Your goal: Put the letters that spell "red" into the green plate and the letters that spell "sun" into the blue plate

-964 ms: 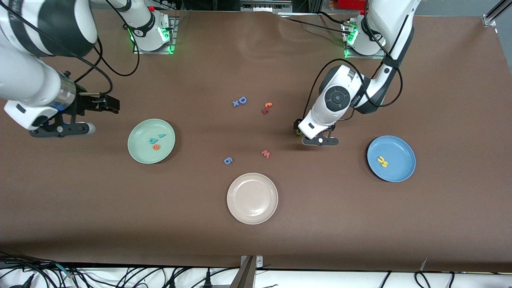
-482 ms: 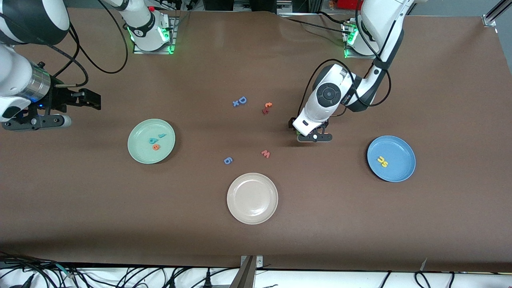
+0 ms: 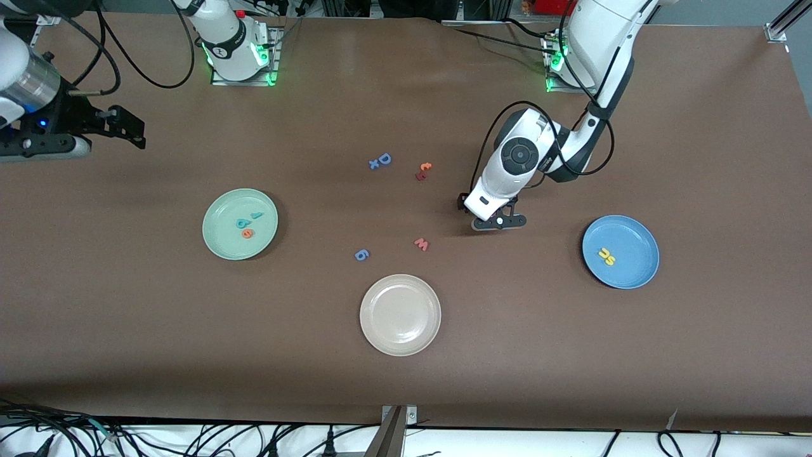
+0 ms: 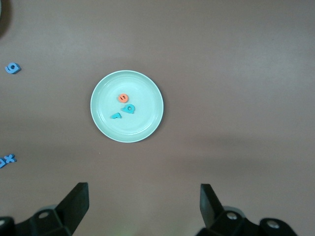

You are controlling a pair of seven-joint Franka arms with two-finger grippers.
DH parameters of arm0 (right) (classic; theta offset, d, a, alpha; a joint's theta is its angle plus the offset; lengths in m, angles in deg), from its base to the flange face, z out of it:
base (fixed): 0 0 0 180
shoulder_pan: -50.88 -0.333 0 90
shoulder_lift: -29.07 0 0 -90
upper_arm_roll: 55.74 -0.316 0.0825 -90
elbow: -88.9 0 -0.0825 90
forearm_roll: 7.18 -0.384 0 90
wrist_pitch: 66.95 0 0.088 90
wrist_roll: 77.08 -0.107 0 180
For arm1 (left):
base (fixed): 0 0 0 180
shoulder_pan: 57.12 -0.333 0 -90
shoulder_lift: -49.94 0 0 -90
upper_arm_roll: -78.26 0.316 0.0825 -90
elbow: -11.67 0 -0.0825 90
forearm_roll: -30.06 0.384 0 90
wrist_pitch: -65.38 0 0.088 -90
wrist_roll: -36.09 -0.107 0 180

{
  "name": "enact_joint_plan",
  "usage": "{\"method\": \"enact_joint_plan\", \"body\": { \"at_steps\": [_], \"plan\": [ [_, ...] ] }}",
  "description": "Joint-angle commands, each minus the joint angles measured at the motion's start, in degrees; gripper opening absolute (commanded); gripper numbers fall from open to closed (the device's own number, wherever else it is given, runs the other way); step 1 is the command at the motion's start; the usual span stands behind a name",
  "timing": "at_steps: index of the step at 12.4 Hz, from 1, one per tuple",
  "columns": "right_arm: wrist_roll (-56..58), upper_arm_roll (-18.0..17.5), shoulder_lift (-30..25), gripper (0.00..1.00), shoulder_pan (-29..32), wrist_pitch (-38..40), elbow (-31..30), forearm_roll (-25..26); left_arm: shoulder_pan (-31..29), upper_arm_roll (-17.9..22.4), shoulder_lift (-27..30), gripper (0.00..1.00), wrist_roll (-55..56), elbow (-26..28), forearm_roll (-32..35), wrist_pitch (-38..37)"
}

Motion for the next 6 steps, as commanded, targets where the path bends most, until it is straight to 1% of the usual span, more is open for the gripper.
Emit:
{"method": "enact_joint_plan", "body": {
  "at_steps": [1, 3, 6],
  "plan": [
    [0.45, -1.28, -0.04, 1.0, 2.44, 1.05, 0.48, -1.56, 0.57, 0.26, -1.35, 0.86, 2.44, -1.05, 0.83, 1.17],
    [0.02, -1.1, 1.38, 1.0, 2.26, 1.05, 2.07, -1.56, 0.57, 0.26, -1.61, 0.86, 2.45, -1.05, 0.83, 1.25],
    [-1.55, -0.93, 1.21, 1.0, 1.74, -0.53, 1.55, -1.56, 1.18, -0.01, -1.35, 0.86, 3.33, -0.78, 0.83, 1.17]
  ]
}}
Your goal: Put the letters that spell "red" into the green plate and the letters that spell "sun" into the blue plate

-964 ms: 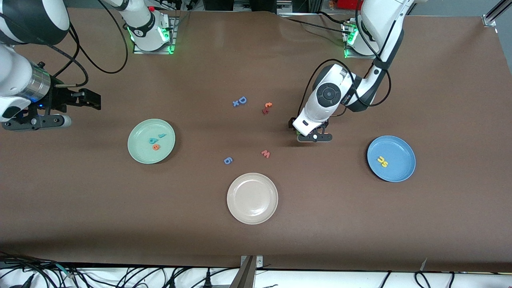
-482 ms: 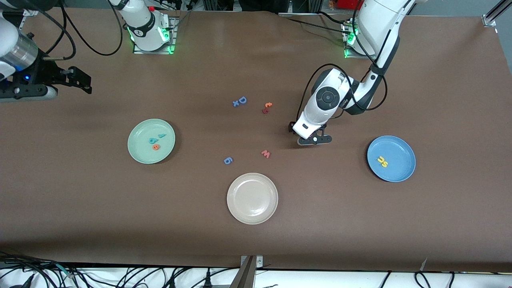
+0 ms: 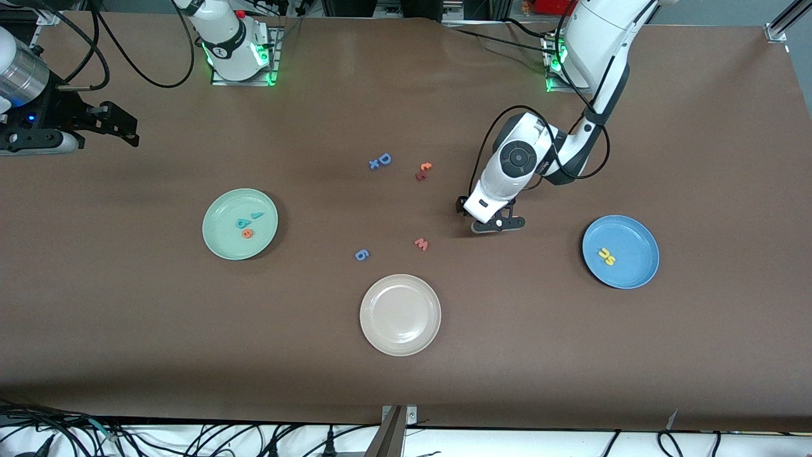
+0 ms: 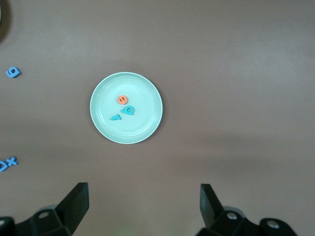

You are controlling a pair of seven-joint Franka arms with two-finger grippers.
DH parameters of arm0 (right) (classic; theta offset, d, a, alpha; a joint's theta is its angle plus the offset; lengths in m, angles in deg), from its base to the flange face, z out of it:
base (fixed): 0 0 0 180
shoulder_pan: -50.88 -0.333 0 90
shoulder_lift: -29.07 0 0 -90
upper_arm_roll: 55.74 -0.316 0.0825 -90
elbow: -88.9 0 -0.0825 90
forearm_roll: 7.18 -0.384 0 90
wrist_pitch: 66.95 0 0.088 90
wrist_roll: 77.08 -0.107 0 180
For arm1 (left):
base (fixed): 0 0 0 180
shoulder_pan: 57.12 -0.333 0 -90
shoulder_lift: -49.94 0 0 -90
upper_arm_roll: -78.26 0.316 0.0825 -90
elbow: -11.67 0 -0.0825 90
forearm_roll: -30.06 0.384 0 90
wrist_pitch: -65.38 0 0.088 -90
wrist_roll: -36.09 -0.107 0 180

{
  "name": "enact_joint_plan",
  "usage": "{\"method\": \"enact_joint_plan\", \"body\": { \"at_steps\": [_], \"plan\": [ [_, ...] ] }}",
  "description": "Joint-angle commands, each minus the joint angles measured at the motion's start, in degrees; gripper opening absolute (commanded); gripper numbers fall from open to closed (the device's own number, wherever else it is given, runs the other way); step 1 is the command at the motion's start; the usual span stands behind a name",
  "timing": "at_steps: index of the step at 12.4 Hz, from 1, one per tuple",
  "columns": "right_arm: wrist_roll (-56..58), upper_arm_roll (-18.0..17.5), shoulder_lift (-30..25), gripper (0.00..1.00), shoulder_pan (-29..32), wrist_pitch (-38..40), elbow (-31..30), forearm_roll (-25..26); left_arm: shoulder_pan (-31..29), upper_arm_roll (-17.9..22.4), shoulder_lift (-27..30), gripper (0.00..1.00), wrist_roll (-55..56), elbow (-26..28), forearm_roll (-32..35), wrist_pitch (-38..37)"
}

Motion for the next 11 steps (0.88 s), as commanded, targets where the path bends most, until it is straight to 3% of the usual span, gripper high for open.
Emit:
{"method": "enact_joint_plan", "body": {
  "at_steps": [1, 8, 11],
  "plan": [
    [-4.3, -0.7, 0.55, 1.0, 0.33, -0.21, 1.22, -1.17, 1.14, 0.11, -0.16, 0.86, 1.96, -0.5, 0.83, -0.02],
    [-4.68, -0.79, 1.51, 1.0, 0.42, -0.12, 1.49, -2.49, 1.23, 0.11, -0.34, 0.64, 1.88, -0.5, 0.92, 0.06],
    [-4.68, -1.14, 1.25, 1.0, 0.33, 0.23, 1.58, -2.49, 1.14, 0.11, -0.43, 0.45, 2.05, -0.5, 3.91, 0.06]
  ]
}}
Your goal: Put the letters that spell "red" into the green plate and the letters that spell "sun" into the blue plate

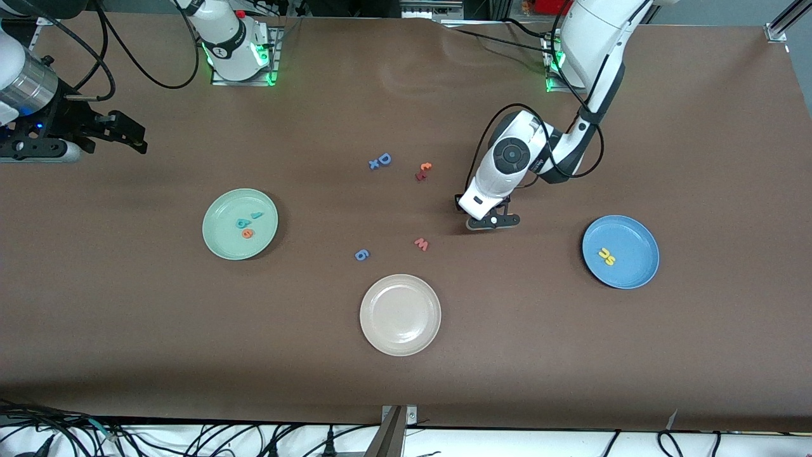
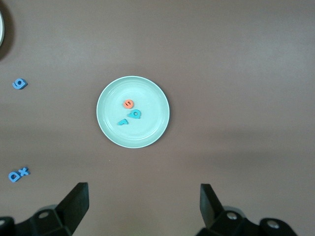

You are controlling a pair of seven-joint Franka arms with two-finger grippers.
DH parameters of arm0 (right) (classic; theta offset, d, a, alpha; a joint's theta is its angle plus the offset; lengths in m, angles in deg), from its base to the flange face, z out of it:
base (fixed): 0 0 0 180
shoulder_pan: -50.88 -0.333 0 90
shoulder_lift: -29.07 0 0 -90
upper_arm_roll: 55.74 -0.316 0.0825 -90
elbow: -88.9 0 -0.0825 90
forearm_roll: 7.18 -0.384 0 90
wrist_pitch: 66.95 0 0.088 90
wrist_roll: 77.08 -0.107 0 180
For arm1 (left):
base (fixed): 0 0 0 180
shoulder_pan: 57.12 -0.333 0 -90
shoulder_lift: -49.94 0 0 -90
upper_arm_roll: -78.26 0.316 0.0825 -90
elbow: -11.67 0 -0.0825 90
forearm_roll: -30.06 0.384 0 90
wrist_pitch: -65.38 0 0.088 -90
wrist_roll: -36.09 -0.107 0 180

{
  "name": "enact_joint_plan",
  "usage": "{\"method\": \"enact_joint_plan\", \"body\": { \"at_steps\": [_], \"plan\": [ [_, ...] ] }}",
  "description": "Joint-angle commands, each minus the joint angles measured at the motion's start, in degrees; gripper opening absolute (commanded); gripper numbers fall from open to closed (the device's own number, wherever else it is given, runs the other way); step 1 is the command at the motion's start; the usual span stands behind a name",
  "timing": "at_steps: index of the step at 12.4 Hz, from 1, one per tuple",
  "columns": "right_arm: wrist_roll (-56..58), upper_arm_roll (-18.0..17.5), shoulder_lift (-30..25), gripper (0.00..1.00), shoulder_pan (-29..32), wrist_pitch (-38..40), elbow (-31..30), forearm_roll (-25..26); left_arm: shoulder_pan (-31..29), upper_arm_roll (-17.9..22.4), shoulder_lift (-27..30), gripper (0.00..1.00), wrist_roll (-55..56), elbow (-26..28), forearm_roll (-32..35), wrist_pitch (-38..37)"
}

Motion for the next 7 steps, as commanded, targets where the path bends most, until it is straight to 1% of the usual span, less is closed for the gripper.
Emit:
{"method": "enact_joint_plan", "body": {
  "at_steps": [1, 4, 7],
  "plan": [
    [-0.72, -0.56, 0.34, 1.0, 0.47, 0.92, 1.57, -1.08, 0.27, 0.25, -0.26, 0.37, 1.34, -0.5, 1.98, 0.06],
    [-0.72, -0.56, 0.26, 1.0, 0.47, 1.09, 1.48, -1.17, 0.27, 0.25, -0.26, 0.25, 1.26, -0.5, 2.07, 0.06],
    [-0.72, -0.56, 0.26, 1.0, 0.47, 1.09, 1.48, -1.17, 0.01, 0.51, 0.35, 0.23, 0.99, -0.59, 2.07, -0.37]
  ]
}}
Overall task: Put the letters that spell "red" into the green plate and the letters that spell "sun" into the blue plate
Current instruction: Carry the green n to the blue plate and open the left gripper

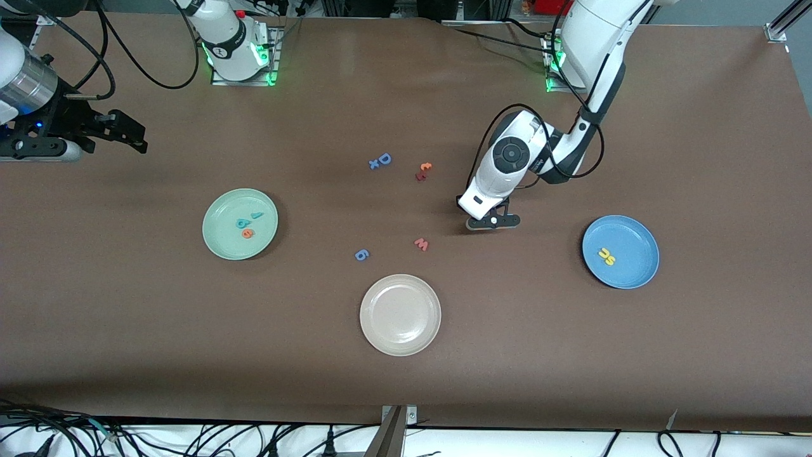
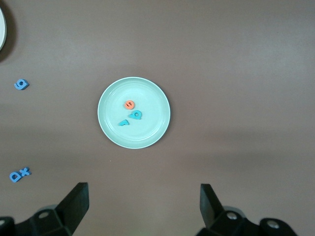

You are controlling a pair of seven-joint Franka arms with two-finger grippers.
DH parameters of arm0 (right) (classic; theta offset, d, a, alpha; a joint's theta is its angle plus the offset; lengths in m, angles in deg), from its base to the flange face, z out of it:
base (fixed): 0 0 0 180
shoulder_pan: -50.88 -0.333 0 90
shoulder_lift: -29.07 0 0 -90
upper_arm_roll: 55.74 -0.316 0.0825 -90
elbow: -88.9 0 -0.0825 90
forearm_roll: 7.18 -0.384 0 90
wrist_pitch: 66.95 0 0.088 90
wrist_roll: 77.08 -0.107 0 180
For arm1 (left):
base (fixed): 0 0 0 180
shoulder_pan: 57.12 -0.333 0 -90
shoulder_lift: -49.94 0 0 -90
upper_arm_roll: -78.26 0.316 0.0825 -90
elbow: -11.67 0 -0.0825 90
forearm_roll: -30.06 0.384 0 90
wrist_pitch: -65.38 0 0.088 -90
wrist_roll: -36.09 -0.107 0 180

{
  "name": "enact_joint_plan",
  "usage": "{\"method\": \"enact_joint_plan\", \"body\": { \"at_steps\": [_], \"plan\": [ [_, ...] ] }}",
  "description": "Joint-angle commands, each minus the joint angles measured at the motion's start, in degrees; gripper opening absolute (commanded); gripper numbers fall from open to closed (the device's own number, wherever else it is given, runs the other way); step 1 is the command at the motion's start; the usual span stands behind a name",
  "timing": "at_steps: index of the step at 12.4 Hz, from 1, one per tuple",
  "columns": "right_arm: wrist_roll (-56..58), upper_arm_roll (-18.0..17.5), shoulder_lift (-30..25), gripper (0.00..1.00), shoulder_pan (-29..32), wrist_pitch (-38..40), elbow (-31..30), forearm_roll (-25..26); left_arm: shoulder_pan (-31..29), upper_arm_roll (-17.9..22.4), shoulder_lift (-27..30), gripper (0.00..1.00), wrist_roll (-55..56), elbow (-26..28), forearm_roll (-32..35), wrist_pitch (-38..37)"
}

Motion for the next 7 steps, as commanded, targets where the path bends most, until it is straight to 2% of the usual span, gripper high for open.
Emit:
{"method": "enact_joint_plan", "body": {
  "at_steps": [1, 3, 7],
  "plan": [
    [-0.71, -0.44, 0.26, 1.0, 0.47, 1.03, 1.22, -1.13, -0.41, 1.0, 1.35, 0.22, -0.09, -0.64, 1.66, -1.07],
    [-0.71, -0.44, 0.26, 1.0, 0.47, 1.12, 1.22, -1.13, -1.37, 3.81, 3.81, 0.21, -5.87, -0.82, 1.66, -3.78],
    [-0.62, -0.35, 0.34, 1.0, 0.47, 1.03, 1.22, -1.13, -4.09, 13.73, 7.51, 0.22, -28.17, -0.29, 1.57, -7.49]
  ]
}}
